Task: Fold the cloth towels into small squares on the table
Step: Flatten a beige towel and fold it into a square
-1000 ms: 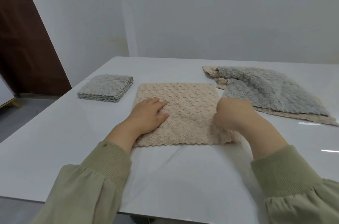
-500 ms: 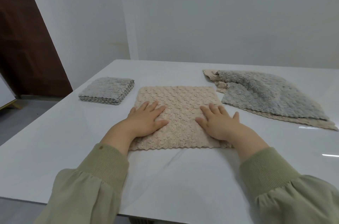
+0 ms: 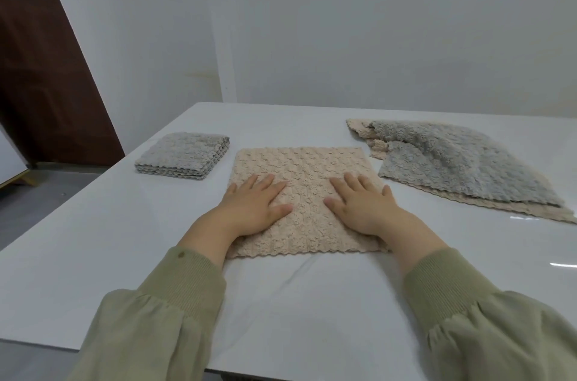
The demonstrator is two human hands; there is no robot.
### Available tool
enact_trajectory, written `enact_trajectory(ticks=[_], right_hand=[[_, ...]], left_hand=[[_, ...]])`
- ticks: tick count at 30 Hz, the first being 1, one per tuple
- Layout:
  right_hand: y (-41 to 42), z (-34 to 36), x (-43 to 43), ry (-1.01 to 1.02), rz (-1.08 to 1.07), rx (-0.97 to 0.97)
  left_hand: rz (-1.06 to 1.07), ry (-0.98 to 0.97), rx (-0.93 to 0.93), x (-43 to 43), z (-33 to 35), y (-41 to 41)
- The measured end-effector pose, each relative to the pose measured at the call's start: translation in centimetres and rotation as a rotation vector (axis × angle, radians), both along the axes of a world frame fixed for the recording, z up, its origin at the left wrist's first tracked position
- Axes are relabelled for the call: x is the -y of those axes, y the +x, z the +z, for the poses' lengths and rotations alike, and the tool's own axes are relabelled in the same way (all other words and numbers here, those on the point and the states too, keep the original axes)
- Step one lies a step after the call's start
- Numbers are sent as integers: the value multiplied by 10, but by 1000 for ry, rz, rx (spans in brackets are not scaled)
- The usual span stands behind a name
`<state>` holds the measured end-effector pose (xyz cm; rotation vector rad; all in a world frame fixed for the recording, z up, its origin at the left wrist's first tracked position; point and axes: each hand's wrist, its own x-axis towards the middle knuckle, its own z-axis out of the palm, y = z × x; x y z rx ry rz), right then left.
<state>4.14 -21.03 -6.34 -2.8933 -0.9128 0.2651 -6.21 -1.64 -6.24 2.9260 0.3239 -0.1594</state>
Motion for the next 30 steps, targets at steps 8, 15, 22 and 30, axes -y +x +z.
enact_trajectory(ticks=[8,15,22,30], right_hand=[[27,7,16,178,-33,64],[54,29,-16,52,-58,226],[82,22,-36,-13,-91,196],[89,-2,-32,335,-202,449]], left_hand=[[357,-518,621,-25,14,3],[417,-386,695,-39,1,20],[451,-150,651,-50,-1,41],[437,58,475,-58,-4,70]])
